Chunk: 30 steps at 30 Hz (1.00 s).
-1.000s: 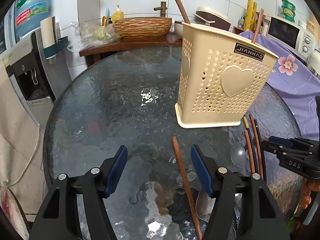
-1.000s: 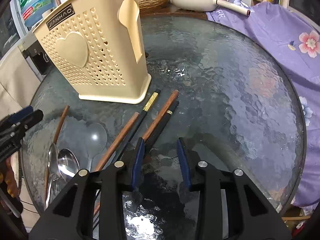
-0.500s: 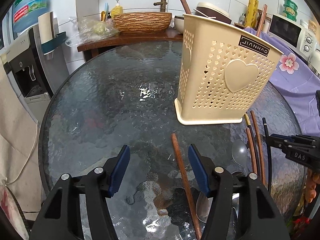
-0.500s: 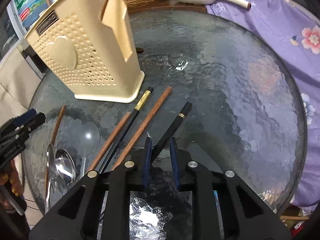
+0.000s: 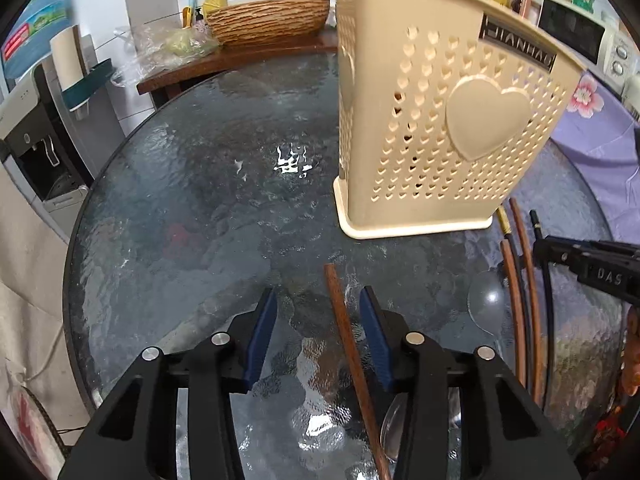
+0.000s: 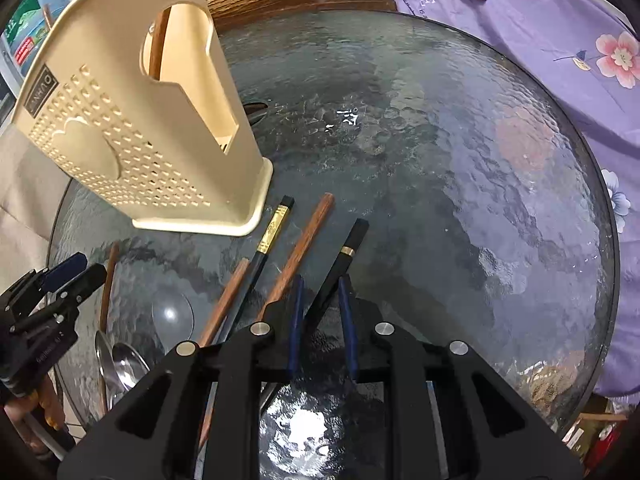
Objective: Organize utensils
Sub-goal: 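Grasp a black chopstick with the right tool while the left tool grasps a wooden chopstick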
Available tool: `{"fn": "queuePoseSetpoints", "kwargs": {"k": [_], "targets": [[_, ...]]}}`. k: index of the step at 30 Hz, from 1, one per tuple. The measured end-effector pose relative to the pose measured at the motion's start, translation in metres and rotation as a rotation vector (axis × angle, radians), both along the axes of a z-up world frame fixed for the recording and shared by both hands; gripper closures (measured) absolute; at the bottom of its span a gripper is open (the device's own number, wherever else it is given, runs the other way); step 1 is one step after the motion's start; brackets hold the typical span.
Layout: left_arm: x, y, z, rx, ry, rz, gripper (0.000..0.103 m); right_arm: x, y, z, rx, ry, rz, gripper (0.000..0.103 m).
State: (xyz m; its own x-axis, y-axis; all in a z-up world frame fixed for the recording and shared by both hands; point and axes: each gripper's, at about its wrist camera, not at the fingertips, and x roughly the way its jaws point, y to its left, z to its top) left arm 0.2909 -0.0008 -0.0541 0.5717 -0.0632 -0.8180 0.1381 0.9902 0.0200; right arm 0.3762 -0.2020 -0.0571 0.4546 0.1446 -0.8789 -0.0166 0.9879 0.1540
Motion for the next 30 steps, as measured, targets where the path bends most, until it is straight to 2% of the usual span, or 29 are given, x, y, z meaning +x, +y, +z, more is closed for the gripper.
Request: {"fn": "queuePoseSetpoints", "kwargs": {"k": [6, 13, 19, 30], "targets": [[0.007, -0.003, -0.010, 0.026, 0.029, 0.003, 0.070, 0.004, 0.006, -0.002, -0.012, 0.001, -0.020, 0.088], [0.012, -0.006, -0.012, 0.021, 0.039, 0.006, 0.080, 0.013, 0.006, -0.003, 0.016, 0.013, -0.076, 0.091], [0.019, -0.011, -0.011, 0.025, 0.037, 0.018, 0.094, 0.021, 0.001, -0.006, 0.046, 0.009, -0.114, 0.092], [0.024, -0.007, -0.012, 0.005, 0.026, 0.039, 0.096, 0.020, -0.014, -0.010, 0.097, -0.022, -0.144, 0.095]]}}
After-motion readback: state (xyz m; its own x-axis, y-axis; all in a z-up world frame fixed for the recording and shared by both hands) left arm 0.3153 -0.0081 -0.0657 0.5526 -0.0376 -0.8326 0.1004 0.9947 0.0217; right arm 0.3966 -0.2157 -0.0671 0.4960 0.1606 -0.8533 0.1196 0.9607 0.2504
